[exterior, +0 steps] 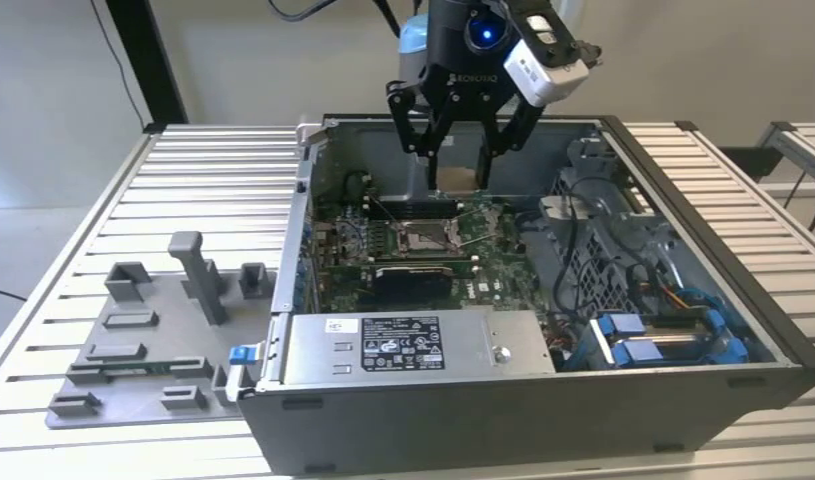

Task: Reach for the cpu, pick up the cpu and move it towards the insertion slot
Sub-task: 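Pick up the cpu and move it towards the insertion slot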

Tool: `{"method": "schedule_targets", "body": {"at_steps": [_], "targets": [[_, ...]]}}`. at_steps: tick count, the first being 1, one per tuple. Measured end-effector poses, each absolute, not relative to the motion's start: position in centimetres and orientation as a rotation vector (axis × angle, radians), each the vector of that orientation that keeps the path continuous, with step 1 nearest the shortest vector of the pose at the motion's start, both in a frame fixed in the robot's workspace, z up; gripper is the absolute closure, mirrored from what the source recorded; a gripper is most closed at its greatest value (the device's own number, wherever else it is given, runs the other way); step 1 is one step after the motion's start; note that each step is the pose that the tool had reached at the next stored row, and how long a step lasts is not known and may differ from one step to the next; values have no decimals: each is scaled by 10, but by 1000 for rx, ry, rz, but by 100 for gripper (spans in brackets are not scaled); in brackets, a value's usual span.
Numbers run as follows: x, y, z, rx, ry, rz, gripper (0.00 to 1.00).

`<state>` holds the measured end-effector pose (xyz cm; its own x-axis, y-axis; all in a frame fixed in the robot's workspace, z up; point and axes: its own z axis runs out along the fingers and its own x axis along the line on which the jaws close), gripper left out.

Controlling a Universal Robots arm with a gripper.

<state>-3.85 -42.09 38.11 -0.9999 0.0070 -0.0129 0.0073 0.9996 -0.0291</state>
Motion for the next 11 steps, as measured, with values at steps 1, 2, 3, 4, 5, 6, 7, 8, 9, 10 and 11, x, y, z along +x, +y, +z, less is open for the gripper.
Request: {"method": "schedule_targets", "body": {"at_steps": [1,2,3,4,5,6,7,8,9,10,11], "targets": [[-39,-418,381,11,3128,-45,100],[-39,-416,381,11,3128,-45,100],[-39,-413,381,11,3128,-45,100],[-39,-410,381,11,3128,-46,100],[-39,-407,381,11,3128,-45,100],[-39,-404,381,11,3128,-46,100],[-39,-401,381,11,3128,-46,100],[-39,-399,380,11,3128,-46,100],[-39,-396,380,11,3128,-46,100],[-39,-394,380,11,3128,-46,100],[-39,-392,380,11,3128,-45,100]]}}
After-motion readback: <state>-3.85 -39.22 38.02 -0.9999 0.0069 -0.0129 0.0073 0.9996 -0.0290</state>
